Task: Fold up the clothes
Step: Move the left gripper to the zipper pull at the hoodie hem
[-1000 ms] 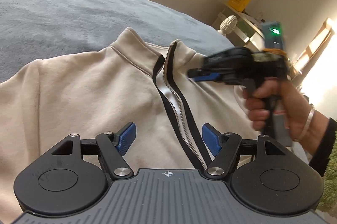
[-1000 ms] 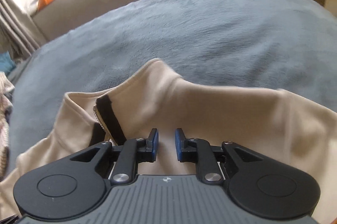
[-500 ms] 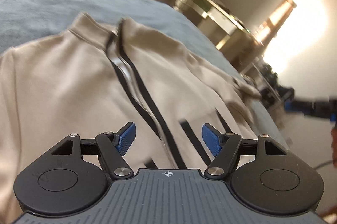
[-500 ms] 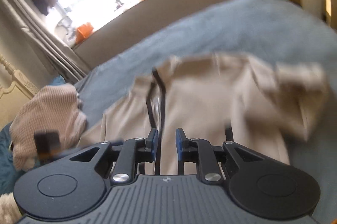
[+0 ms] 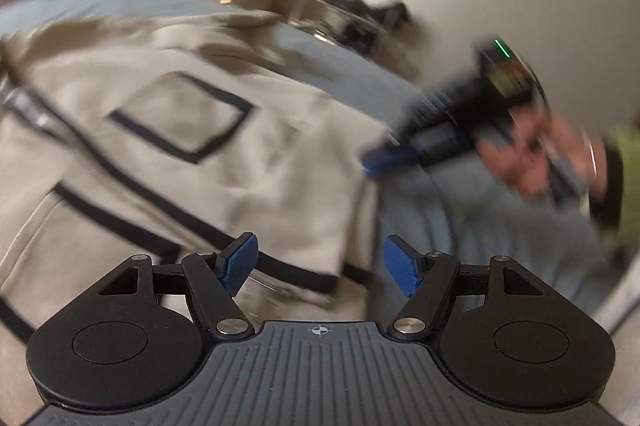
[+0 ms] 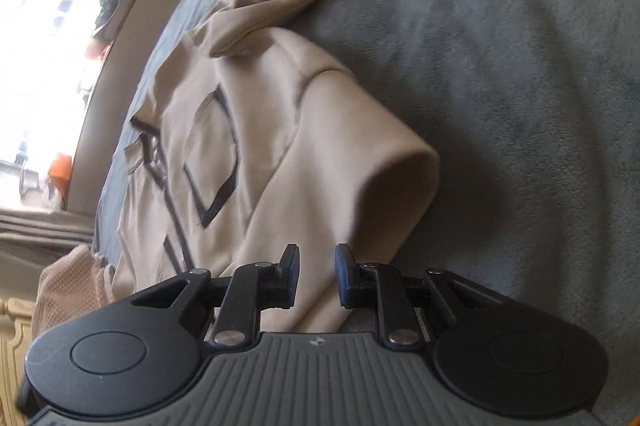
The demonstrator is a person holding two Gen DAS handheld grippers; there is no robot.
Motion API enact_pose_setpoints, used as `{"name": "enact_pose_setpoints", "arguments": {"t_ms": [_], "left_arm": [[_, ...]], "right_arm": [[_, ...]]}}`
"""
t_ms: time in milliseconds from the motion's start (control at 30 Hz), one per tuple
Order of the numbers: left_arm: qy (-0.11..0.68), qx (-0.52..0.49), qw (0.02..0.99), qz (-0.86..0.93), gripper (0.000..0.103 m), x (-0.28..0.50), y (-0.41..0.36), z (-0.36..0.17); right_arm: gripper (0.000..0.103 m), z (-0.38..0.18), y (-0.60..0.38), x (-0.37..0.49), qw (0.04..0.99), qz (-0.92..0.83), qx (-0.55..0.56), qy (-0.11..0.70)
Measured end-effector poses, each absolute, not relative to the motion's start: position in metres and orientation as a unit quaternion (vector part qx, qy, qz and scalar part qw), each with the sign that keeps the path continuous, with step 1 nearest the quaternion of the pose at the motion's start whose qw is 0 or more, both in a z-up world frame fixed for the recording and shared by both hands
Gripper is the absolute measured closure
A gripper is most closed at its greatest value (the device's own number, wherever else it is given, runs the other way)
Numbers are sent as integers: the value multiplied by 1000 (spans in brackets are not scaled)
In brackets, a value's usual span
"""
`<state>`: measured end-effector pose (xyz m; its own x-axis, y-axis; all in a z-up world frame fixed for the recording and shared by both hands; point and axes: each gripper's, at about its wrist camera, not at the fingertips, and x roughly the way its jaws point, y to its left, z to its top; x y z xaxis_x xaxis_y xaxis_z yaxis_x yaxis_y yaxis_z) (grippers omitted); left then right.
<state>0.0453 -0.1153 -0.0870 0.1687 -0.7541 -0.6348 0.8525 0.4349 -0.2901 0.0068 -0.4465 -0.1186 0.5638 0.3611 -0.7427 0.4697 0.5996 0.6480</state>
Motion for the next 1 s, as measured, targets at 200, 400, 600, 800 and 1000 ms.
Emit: {"name": "enact_pose_setpoints", "arguments": {"t_ms": [200, 400, 600, 800, 1000], "left_arm": [[348, 169, 759, -524, 45, 18, -141, -104], [353, 176, 762, -513, 50, 19, -146, -108], [363, 178, 766, -500, 56, 23, -148, -109], [368, 206, 763, -490, 59, 23, -154, -115], [365, 230, 762, -483, 55, 18, -158, -118]], "right_arm": [[82, -135, -455, 4, 759, -44, 466, 452], [82, -140, -466, 1, 760, -48, 486, 429], [82, -146, -478, -6, 744, -56, 527, 406], [82, -152, -490, -14, 722, -78, 572, 382], [67, -156, -487, -20, 701, -90, 593, 385]]}}
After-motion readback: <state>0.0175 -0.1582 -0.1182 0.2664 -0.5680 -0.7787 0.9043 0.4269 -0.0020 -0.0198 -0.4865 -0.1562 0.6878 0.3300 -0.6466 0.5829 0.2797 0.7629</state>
